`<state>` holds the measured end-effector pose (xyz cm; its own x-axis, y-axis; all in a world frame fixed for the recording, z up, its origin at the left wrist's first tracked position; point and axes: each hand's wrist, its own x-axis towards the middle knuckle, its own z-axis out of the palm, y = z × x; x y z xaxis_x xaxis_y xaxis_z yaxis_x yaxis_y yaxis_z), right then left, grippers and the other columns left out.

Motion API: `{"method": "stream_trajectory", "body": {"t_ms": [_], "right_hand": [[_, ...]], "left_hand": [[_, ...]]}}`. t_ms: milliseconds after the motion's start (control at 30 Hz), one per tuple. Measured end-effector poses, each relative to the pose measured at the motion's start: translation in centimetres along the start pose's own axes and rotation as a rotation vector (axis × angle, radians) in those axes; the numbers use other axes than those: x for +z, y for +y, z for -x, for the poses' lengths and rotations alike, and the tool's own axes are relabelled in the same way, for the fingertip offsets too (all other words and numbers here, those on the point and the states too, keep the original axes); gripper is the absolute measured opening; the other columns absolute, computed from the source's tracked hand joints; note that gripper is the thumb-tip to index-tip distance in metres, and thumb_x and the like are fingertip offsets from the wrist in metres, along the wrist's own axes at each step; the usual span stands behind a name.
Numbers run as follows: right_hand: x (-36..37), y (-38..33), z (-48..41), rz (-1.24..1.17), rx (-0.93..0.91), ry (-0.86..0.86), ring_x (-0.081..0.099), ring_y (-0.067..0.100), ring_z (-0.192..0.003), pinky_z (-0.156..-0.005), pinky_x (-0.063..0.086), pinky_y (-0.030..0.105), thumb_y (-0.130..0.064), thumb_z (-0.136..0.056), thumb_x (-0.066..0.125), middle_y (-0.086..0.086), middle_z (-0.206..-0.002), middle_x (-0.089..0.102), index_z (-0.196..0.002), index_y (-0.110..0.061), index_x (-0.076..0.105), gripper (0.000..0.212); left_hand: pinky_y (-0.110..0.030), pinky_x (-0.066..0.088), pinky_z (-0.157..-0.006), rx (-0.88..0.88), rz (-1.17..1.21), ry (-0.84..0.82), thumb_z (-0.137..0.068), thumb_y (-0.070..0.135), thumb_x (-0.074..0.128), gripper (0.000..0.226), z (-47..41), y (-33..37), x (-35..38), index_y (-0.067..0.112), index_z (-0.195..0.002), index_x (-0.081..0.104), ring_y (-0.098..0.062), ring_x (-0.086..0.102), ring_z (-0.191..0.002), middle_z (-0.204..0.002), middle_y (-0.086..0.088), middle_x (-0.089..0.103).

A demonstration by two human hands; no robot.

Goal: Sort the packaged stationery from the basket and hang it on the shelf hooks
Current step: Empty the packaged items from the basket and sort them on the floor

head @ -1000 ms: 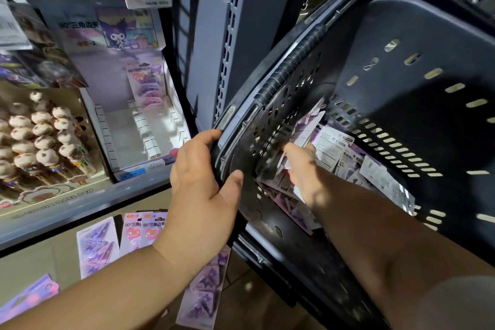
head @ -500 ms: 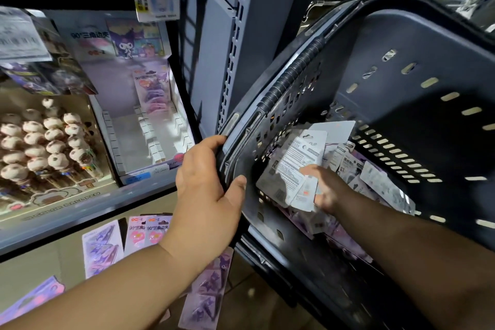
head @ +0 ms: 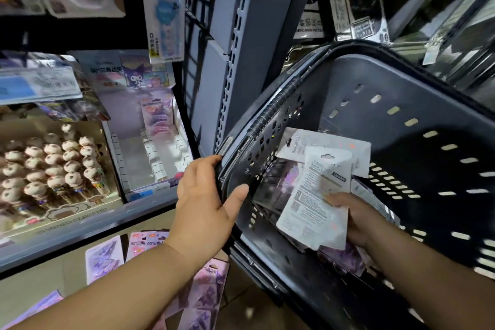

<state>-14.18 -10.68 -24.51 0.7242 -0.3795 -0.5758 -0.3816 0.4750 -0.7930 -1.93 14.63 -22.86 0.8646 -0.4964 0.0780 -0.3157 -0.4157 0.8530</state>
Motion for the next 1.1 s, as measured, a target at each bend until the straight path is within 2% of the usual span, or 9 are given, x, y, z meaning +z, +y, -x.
{"method": "stream_trajectory", "body": {"t_ms": [133,233,433,567,667,800,933,1000,1100], "right_hand": [[0.8,-1.2,3.5,-0.032,-0.098,-0.031,0.071,0.026,-0.062,-0.049,0.056,0.033,-0.026,0.003,0.092,0.015,-0.074,0.072,-0.092,-0.002,0.062,0.102],[1.3,-2.0,5.6,-0.069,-0.139,-0.075,0.070,0.028,-0.062,-0.049,0.056,0.034,-0.024,0.002,0.092,0.016,-0.075,0.072,-0.094,0.000,0.062,0.103],[4.3,-2.8,9.2,-0.118,-0.129,-0.229,0.070,0.032,-0.062,-0.050,0.057,0.039,-0.016,-0.004,0.093,0.021,-0.077,0.071,-0.073,-0.001,0.077,0.072],[7.0,-2.9,10.8,-0.132,-0.148,-0.314,0.071,0.030,-0.063,-0.049,0.056,0.036,-0.015,-0.008,0.092,0.020,-0.079,0.072,-0.075,-0.005,0.078,0.070],[8.4,-3.8,12.1,-0.092,-0.173,-0.440,0.071,0.027,-0.069,-0.055,0.057,0.036,-0.019,-0.024,0.093,0.014,-0.080,0.072,-0.082,-0.009,0.078,0.060],[9.6,-4.8,13.1,-0.068,-0.152,-0.432,0.071,0.029,-0.066,-0.054,0.057,0.037,-0.018,-0.015,0.093,0.016,-0.076,0.071,-0.075,-0.007,0.078,0.062],[11.5,-5.8,13.0,-0.025,-0.081,-0.372,0.070,0.033,-0.069,-0.072,0.054,0.047,-0.015,-0.011,0.092,0.018,-0.080,0.070,-0.081,-0.005,0.077,0.072],[12.9,-6.1,13.0,0.039,-0.098,-0.408,0.071,0.032,-0.076,-0.081,0.053,0.050,-0.020,-0.017,0.092,0.017,-0.088,0.072,-0.085,-0.009,0.078,0.070],[15.9,-6.4,12.8,0.119,-0.127,-0.450,0.070,0.033,-0.088,-0.097,0.044,0.058,-0.027,-0.022,0.092,0.017,-0.099,0.072,-0.093,-0.013,0.078,0.073]], "left_hand": [[-0.039,0.025,-0.105,0.053,-0.096,0.058,-0.079,0.068,0.048,0.076,0.3,1.7,-0.6,0.020,-0.138,0.040,-0.021,0.030,-0.129,-0.139,0.001,0.036],[-0.036,0.026,-0.104,0.183,-0.121,0.104,-0.081,0.070,0.045,0.075,-0.4,3.7,-1.0,0.016,-0.134,0.045,-0.022,0.035,-0.126,-0.134,-0.002,0.044],[-0.027,0.024,-0.102,0.093,0.003,-0.182,-0.094,0.044,0.056,0.060,-1.6,8.6,-1.0,0.023,-0.145,0.034,-0.020,0.023,-0.136,-0.140,0.000,0.042],[-0.033,0.032,-0.097,0.029,-0.058,-0.332,-0.099,0.041,0.047,0.034,-0.7,10.1,-1.7,0.020,-0.126,0.042,-0.021,0.026,-0.129,-0.107,0.002,0.046],[-0.032,0.052,-0.065,-0.050,0.100,-0.339,-0.094,0.044,0.057,0.038,-0.4,10.3,-3.3,0.020,-0.118,0.039,-0.023,0.061,-0.084,-0.097,-0.007,0.062],[-0.040,0.042,-0.058,-0.222,0.461,-0.329,-0.079,0.036,0.075,0.044,0.3,10.3,-7.2,0.010,-0.108,0.054,-0.023,0.053,-0.058,-0.075,-0.010,0.064],[-0.050,0.051,-0.074,-0.318,0.573,-0.317,-0.086,0.021,0.073,0.025,1.1,10.2,-11.7,0.004,-0.098,0.060,-0.033,0.062,-0.080,-0.099,-0.030,0.069],[-0.045,0.054,-0.083,-0.320,0.614,-0.310,-0.092,0.011,0.064,0.012,1.7,9.8,-14.2,0.004,-0.101,0.062,-0.034,0.067,-0.090,-0.102,-0.020,0.072],[-0.039,0.057,-0.080,-0.296,0.587,-0.240,-0.093,0.005,0.059,0.012,3.0,8.8,-18.5,0.008,-0.104,0.064,-0.028,0.070,-0.091,-0.101,-0.012,0.075]]}}
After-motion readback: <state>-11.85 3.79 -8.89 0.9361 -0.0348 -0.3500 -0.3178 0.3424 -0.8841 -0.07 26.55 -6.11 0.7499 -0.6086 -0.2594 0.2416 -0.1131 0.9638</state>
